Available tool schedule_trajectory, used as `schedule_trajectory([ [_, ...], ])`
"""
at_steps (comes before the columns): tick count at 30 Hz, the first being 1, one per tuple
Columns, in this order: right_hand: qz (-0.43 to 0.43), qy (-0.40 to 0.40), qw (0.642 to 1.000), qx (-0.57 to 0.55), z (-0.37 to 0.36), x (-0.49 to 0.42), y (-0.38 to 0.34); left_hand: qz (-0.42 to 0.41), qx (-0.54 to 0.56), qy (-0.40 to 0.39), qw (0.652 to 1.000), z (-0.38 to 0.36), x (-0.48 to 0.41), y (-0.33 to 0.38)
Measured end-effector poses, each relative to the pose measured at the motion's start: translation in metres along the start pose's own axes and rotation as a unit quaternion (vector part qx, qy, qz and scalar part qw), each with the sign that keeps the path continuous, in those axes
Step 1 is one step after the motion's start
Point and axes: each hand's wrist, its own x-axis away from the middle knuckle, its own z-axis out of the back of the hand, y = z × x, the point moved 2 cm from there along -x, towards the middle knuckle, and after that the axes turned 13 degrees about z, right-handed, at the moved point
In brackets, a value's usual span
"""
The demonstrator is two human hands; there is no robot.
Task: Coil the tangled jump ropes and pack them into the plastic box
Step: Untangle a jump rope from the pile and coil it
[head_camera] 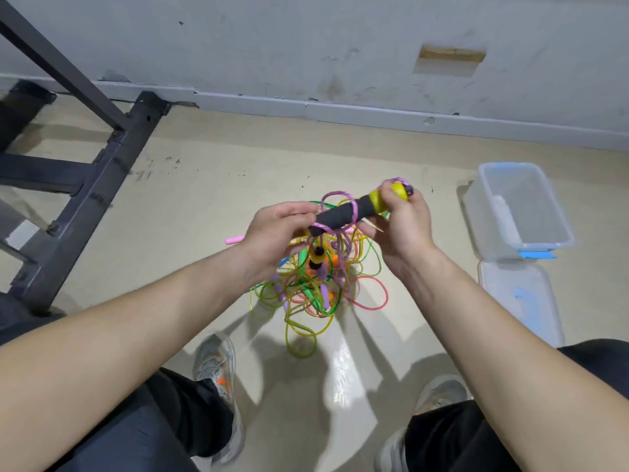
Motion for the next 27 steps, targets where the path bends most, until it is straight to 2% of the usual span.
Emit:
schedule_trajectory([
  [4, 0.063, 0.142, 0.987, 0.041, 0.012, -0.012, 0.004, 0.046, 0.113, 0.087, 0.989, 0.014, -0.011, -0.001],
  [6, 0.044, 0.195, 0.979, 0.032, 0.025, -0.021, 0.0, 0.054, 0.097, 0.074, 0.991, 0.018, -0.014, -0.001],
  [8, 0.013, 0.182, 0.981, 0.067, 0.035, -0.028, -0.006, 0.054, -0.072, 0.03, 0.996, 0.018, -0.016, -0.003],
  [9, -0.002, 0.151, 0.985, 0.084, 0.035, -0.028, -0.007, 0.043, -0.219, 0.035, 0.974, 0.018, -0.018, -0.004],
  [11, -0.03, 0.056, 0.994, 0.089, 0.023, -0.02, -0.005, -0.001, -0.48, 0.078, 0.874, 0.014, -0.016, -0.005],
  [12, -0.044, 0.002, 0.995, 0.087, 0.014, -0.014, -0.003, -0.043, -0.532, 0.082, 0.842, 0.011, -0.016, -0.007],
  [13, -0.058, -0.056, 0.993, 0.092, 0.005, -0.006, -0.002, -0.105, -0.523, 0.041, 0.845, 0.006, -0.016, -0.009],
  [14, -0.068, -0.111, 0.986, 0.104, -0.002, -0.001, -0.001, -0.156, -0.453, -0.028, 0.877, 0.001, -0.016, -0.009],
  [16, -0.062, -0.185, 0.971, 0.142, -0.008, 0.004, 0.0, -0.171, -0.285, -0.15, 0.931, -0.006, -0.014, -0.007],
  [17, -0.053, -0.195, 0.968, 0.15, -0.007, 0.004, -0.002, -0.158, -0.25, -0.155, 0.943, -0.005, -0.017, -0.006],
  [20, -0.021, -0.167, 0.979, 0.116, 0.001, -0.004, -0.01, -0.116, -0.299, -0.155, 0.934, -0.004, -0.017, -0.006],
  [23, -0.009, -0.176, 0.983, 0.057, 0.006, -0.006, -0.015, -0.149, -0.312, -0.124, 0.93, -0.007, -0.013, -0.015],
  [25, -0.021, -0.206, 0.978, 0.02, 0.005, -0.002, -0.017, -0.149, -0.297, -0.153, 0.931, -0.012, -0.011, -0.017],
  [27, -0.025, -0.203, 0.979, -0.012, 0.005, -0.001, -0.015, -0.136, -0.29, -0.176, 0.931, -0.012, -0.012, -0.015],
])
